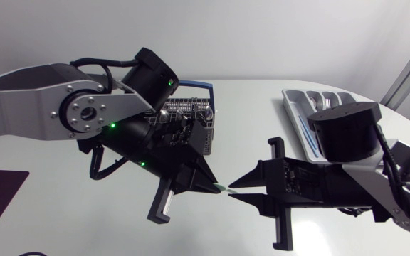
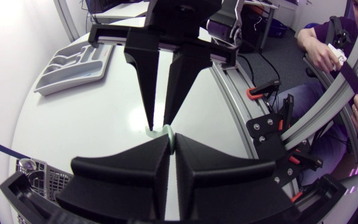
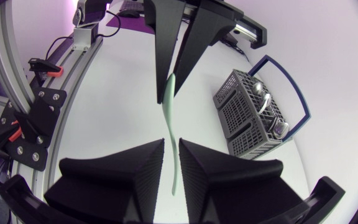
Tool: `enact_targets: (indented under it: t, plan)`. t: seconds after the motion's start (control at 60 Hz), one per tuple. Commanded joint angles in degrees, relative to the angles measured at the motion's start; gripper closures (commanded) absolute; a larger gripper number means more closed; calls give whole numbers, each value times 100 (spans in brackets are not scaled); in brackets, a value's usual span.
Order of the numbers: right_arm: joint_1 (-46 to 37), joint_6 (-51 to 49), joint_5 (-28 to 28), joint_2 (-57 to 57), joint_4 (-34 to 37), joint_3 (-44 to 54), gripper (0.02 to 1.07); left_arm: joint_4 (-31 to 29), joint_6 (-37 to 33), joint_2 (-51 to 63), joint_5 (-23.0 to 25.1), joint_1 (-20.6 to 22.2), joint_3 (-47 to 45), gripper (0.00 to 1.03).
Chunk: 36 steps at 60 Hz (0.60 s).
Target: Unload the cutlery basket into the drawer organizer.
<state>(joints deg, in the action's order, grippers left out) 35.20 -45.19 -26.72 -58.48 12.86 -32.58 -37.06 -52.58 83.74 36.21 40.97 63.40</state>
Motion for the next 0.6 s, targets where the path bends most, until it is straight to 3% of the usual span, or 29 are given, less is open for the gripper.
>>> enact_targets:
  t: [0.0, 0.583]
  plan:
    - [40, 72, 44, -102, -82, -144, 82, -65, -148, 10, 106, -19, 147, 100]
    - [198, 98, 44, -269, -100, -117, 83, -56, -148, -7, 115, -37, 208, 100]
